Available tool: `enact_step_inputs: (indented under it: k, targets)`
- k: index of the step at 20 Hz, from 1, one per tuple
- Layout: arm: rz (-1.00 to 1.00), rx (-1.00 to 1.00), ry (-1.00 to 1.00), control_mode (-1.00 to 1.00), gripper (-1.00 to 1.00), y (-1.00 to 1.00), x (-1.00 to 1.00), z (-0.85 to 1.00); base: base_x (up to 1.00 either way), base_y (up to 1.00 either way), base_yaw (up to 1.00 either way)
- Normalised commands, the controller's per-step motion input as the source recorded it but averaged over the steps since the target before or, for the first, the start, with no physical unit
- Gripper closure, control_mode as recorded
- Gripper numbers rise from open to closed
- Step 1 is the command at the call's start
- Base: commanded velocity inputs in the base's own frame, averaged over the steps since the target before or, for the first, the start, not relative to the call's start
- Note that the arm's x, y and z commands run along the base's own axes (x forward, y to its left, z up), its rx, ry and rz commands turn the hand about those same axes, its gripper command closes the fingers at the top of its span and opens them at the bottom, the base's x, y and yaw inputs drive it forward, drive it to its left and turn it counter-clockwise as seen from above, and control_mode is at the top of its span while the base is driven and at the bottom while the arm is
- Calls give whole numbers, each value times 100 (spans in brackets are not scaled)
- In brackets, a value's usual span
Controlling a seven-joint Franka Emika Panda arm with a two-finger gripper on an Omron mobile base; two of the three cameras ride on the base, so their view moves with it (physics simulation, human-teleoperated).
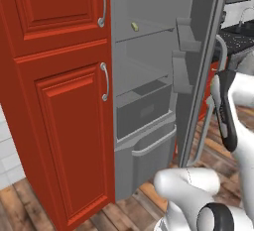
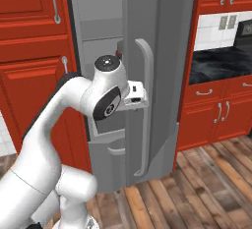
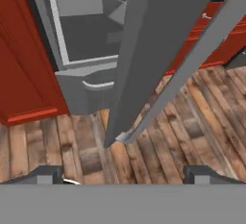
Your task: Retrieve the butter from the fridge and place it on a plate on the dining table. Then retrieve the butter knife by the fridge and place it near the plate.
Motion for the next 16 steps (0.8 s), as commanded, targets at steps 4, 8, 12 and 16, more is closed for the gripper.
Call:
enact_step_inputs:
  k: [4,8,12,16]
  targets:
    - [-15,-40,24,-100,-100,93,10,17,0,0,0]
    - [-15,-40,17,-100,-100,80,18,12,0,0,0]
    - [-11,-38,19,-100,-100,64,20,10,0,0,0]
    - [0,-27,24,-100,-100,7,15,12,0,0,0]
